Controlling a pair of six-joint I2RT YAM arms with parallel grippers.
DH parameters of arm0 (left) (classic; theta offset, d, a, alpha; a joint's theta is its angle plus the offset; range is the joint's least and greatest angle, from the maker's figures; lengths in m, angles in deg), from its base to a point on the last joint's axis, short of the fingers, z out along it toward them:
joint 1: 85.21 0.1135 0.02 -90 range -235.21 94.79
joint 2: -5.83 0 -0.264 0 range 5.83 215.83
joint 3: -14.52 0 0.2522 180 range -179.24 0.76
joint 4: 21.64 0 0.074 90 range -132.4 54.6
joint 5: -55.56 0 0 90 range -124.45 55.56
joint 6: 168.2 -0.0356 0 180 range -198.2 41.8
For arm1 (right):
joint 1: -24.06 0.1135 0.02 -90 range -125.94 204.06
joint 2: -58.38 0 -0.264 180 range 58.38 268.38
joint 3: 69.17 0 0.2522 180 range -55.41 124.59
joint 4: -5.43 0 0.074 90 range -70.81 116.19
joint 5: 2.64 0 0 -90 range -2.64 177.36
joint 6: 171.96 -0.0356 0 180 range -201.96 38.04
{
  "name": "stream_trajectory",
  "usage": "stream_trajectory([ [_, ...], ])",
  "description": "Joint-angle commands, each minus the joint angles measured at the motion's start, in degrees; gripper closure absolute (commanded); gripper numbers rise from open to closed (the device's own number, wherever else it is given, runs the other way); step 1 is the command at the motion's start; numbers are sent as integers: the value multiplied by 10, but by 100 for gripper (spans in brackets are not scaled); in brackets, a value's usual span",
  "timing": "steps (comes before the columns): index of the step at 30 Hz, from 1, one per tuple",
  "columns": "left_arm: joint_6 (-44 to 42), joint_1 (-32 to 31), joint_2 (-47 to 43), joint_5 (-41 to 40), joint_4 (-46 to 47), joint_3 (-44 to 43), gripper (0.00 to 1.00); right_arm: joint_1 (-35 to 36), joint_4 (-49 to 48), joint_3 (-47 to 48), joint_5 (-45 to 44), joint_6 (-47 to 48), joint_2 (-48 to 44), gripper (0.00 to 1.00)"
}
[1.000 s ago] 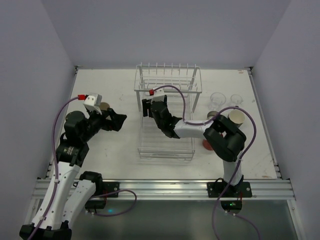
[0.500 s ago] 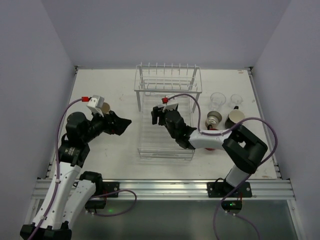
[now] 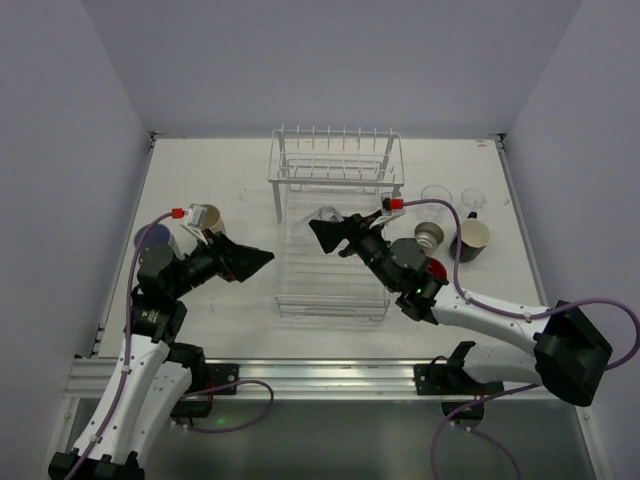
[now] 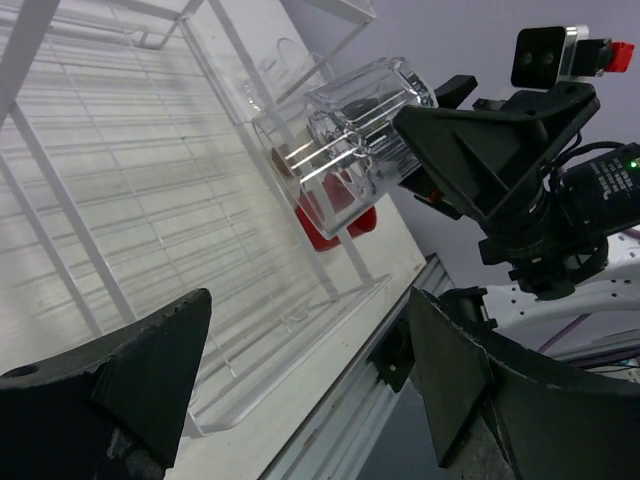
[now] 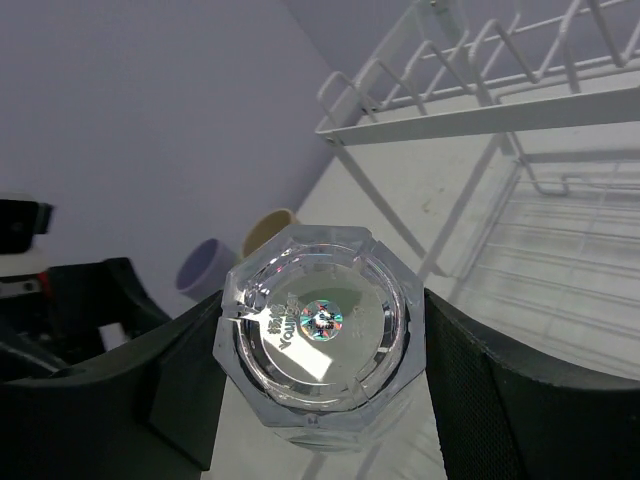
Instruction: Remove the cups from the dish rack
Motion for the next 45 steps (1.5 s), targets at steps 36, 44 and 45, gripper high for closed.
stream_trajectory([
  [36,-113,-46,-7,-221,-199,-132,100,62,-12,27,163,-173,19,1],
  [44,-244,-46,84,-350,-429,-211,100,61,196,19,165,-62,-82,1],
  [45,-251,-46,95,-357,-445,-215,100,61,219,21,164,-53,-105,1],
])
